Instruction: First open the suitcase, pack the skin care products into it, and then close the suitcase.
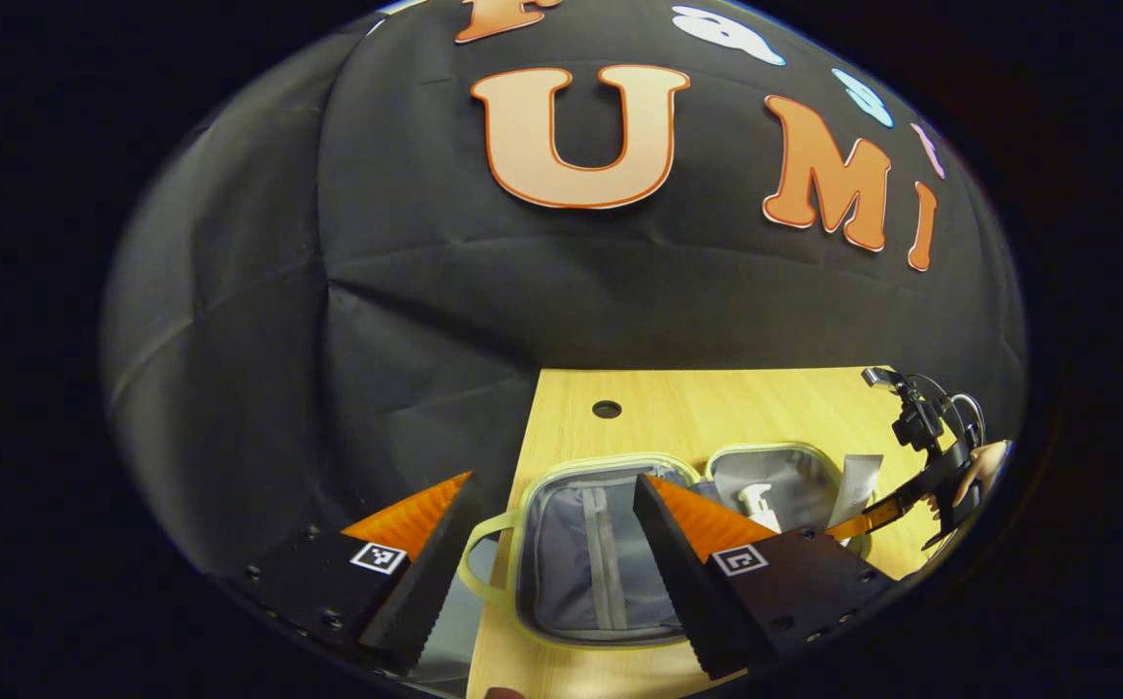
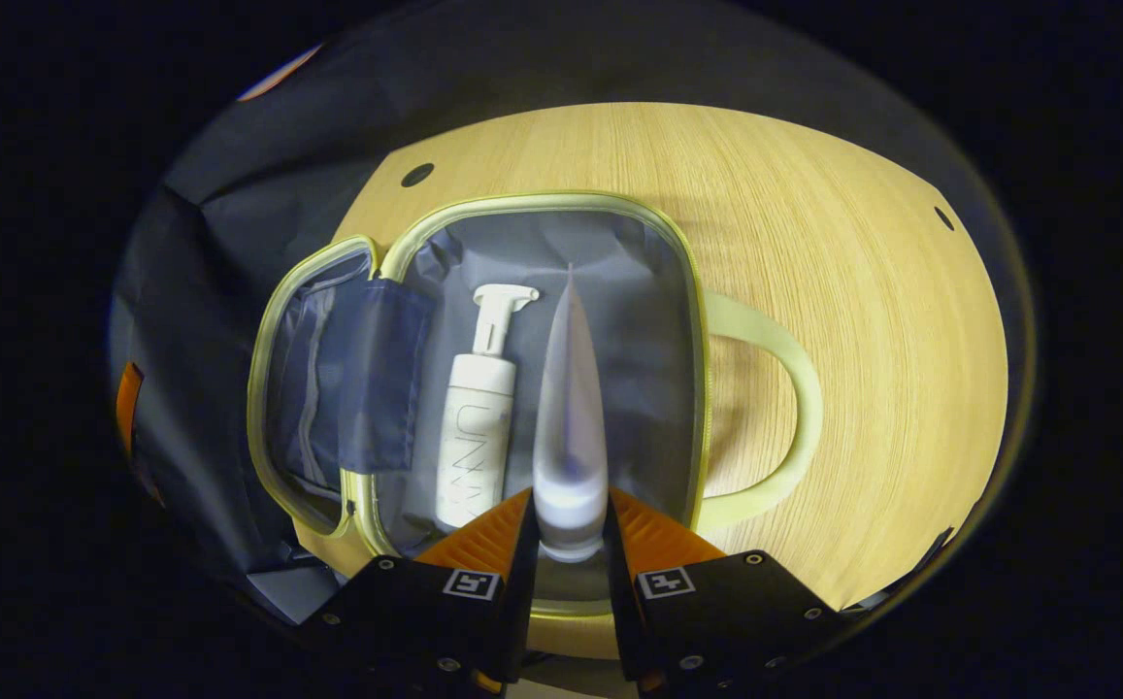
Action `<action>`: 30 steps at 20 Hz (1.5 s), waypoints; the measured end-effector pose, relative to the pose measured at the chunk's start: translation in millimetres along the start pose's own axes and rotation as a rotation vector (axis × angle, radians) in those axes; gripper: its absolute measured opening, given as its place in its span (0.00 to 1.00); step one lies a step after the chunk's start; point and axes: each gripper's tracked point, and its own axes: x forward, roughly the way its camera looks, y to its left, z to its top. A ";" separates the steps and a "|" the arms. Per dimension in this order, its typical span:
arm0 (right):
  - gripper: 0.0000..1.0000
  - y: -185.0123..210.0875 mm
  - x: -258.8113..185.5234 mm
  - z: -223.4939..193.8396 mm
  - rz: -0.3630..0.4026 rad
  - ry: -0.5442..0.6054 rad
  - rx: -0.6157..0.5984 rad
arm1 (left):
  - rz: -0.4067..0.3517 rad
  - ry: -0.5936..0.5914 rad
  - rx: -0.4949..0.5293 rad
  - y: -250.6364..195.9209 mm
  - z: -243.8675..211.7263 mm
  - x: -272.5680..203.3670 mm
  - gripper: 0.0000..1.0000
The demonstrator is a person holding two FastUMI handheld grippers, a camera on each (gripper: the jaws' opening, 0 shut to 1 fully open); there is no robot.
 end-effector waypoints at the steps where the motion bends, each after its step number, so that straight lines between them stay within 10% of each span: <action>1: 0.40 1.2 0.7 0.3 0.002 0.004 0.006 | -0.001 0.017 -0.004 2.0 -4.0 0.5 0.98; 9: 0.93 10.1 -20.8 33.7 0.032 -0.128 0.043 | 0.006 0.015 -0.006 7.4 -5.0 7.7 0.98; 21: 0.95 15.4 -102.4 99.8 -0.003 -0.622 0.007 | -0.016 0.063 -0.106 78.4 -39.6 46.5 0.98; 30: 0.96 14.8 -113.4 84.2 -0.040 -0.638 0.006 | -0.195 0.155 -0.479 117.6 -122.6 104.2 0.99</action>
